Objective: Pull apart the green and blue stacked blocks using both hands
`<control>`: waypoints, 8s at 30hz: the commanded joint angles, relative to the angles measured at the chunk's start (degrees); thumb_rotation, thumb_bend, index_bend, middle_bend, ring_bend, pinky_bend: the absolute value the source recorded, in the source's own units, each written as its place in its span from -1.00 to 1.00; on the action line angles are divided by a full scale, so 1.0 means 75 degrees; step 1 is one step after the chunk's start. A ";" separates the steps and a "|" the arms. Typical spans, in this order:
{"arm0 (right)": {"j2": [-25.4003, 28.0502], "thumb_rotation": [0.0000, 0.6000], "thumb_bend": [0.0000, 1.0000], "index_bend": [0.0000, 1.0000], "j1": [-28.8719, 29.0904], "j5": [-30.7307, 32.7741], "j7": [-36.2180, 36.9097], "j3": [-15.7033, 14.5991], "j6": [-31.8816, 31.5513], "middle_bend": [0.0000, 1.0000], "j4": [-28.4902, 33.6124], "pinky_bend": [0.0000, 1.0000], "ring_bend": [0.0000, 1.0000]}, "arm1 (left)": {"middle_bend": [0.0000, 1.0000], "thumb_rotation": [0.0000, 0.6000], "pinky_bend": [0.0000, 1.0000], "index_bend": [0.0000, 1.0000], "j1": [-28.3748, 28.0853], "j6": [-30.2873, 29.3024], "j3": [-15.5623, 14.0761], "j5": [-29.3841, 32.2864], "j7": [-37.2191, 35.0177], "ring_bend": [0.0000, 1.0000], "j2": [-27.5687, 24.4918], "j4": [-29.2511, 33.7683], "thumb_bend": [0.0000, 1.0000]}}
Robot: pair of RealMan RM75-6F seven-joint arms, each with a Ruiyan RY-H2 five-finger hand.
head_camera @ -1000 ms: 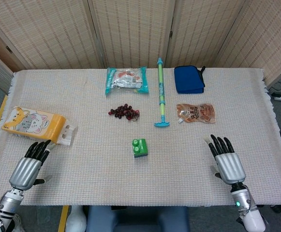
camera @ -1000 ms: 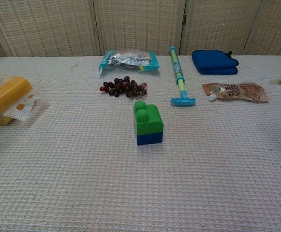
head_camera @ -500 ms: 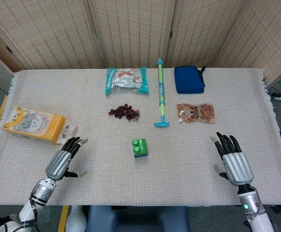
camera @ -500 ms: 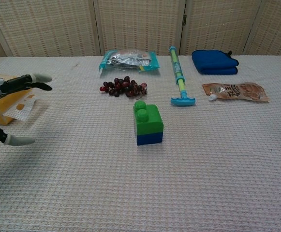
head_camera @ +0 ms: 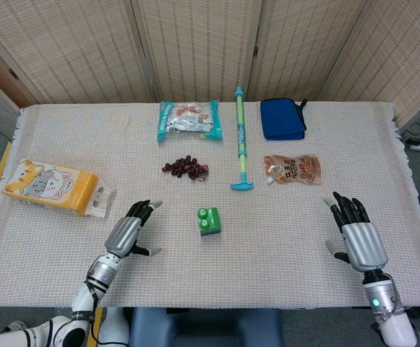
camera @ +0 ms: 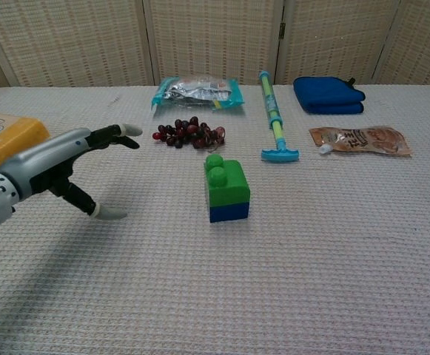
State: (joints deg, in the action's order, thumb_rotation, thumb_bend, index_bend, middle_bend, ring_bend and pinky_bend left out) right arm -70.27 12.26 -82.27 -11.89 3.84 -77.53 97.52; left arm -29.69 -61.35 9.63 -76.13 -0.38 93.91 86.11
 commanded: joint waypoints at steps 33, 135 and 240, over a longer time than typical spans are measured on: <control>0.1136 1.00 -0.32 -1.00 -0.0319 0.0261 0.2065 0.0362 -0.0238 -1.00 0.0121 -1.00 -1.00 | -0.48 1.00 -1.00 -0.70 -0.1749 0.0181 0.1602 0.2718 0.1936 -0.97 0.3093 -0.1584 -0.66; -0.4192 1.00 -0.32 -0.83 0.5108 -0.1692 1.4048 -0.0181 0.2985 -1.00 -0.5821 -1.00 -0.97 | 0.42 1.00 -1.00 -0.18 -0.1331 -0.0996 0.2136 0.2725 0.0983 -0.55 0.1748 0.0857 -0.60; -0.0366 1.00 -0.32 -1.00 0.3960 0.0889 0.4526 -0.0107 0.5081 -1.00 -0.1710 -1.00 -1.00 | -1.00 1.00 -1.00 -0.93 -0.0737 0.0249 -0.0296 -0.0897 -0.5326 -1.00 0.1393 -0.3125 -0.64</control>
State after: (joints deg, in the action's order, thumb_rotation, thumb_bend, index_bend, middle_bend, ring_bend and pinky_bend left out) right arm -73.31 41.90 -74.99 21.39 2.76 -39.66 84.83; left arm -35.01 -59.60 7.47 -82.68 -40.05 104.51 62.50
